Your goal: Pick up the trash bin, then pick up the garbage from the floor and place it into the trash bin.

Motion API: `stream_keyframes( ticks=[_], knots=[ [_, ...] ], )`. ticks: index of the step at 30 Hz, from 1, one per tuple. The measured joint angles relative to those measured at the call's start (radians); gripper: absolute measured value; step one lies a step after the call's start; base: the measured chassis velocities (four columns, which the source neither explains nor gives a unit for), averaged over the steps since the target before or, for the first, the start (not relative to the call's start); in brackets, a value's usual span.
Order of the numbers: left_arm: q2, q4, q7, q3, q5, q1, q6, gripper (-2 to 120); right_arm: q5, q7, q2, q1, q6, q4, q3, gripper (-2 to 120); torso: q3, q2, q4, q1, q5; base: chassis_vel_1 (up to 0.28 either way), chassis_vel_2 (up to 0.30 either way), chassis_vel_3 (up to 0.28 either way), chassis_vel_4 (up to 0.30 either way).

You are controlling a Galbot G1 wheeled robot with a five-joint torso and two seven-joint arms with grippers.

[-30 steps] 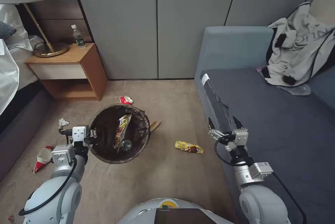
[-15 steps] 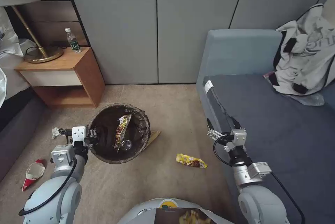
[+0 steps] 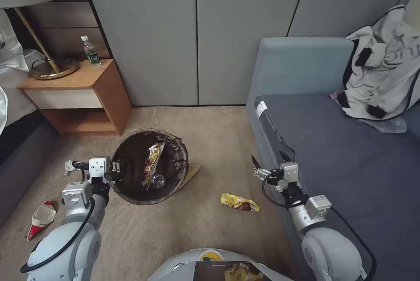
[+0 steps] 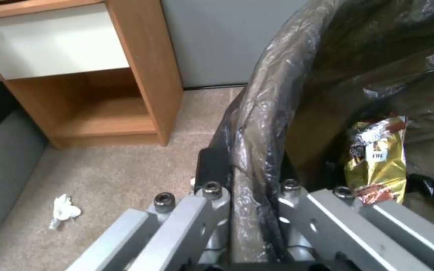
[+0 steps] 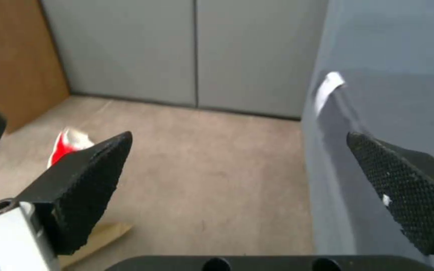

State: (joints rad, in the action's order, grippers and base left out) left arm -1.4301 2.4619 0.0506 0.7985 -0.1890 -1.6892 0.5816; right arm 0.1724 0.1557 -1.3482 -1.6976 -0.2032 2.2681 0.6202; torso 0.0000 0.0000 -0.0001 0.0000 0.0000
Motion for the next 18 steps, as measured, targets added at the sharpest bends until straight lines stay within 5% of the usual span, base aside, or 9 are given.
stream_keyframes(
  ticks=[18],
  knots=[
    [0.002,0.023,0.001,0.006,-0.005,-0.011,0.005,4,-0.056,0.103,0.125,0.172,-0.207,-0.140,-0.125,100,0.000,0.000,0.0002,0.000,0.0000,0.000,0.000,0.000,0.000]
  ],
)
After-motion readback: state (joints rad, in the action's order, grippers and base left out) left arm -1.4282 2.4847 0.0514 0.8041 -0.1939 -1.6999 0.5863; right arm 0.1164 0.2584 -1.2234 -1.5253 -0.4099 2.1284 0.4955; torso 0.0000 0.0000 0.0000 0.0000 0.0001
